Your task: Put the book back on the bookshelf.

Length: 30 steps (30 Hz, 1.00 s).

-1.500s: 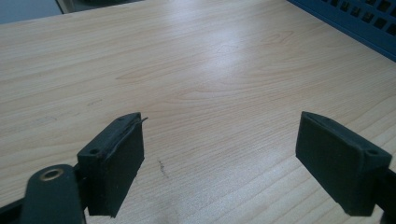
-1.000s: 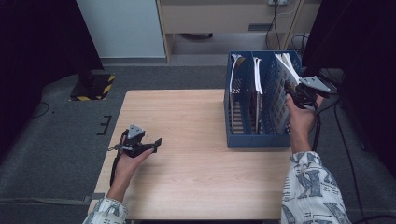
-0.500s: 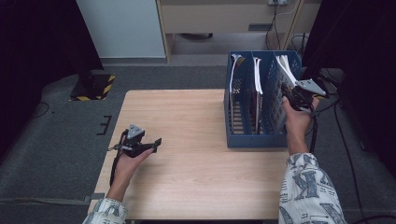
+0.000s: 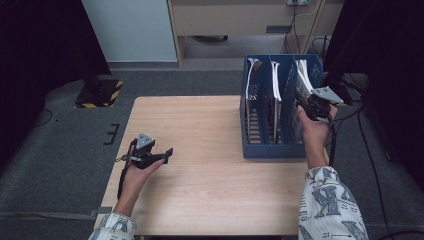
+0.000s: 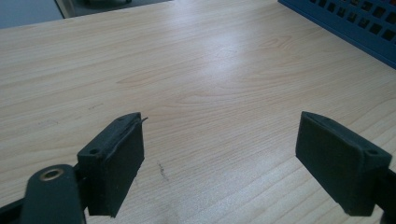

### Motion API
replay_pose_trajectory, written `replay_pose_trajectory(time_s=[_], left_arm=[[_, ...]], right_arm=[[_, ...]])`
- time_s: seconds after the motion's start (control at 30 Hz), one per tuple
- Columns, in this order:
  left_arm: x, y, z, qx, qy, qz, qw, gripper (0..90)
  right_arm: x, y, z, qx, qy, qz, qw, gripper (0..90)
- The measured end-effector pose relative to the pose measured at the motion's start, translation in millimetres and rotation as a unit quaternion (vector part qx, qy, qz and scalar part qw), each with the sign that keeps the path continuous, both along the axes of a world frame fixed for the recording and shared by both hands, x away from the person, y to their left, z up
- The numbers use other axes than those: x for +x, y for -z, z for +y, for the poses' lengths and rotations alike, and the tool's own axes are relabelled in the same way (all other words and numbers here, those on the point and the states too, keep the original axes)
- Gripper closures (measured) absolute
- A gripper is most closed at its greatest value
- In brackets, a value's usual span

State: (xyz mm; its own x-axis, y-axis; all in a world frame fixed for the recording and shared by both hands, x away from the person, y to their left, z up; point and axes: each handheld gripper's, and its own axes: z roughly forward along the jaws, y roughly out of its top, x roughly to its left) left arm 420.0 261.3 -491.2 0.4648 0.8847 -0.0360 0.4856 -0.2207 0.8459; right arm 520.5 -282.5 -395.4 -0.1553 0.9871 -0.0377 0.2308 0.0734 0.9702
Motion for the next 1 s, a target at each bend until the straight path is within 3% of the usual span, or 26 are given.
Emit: replay_pose_trajectory(time_s=[1.0], left_arm=[[-0.2,-2.8,1.6,-0.001,-0.001,-0.004,1.0000,15.2]], right_arm=[[-1.6,-0.4,1.6,-0.001,-0.002,0.005,1.0000,32.1]])
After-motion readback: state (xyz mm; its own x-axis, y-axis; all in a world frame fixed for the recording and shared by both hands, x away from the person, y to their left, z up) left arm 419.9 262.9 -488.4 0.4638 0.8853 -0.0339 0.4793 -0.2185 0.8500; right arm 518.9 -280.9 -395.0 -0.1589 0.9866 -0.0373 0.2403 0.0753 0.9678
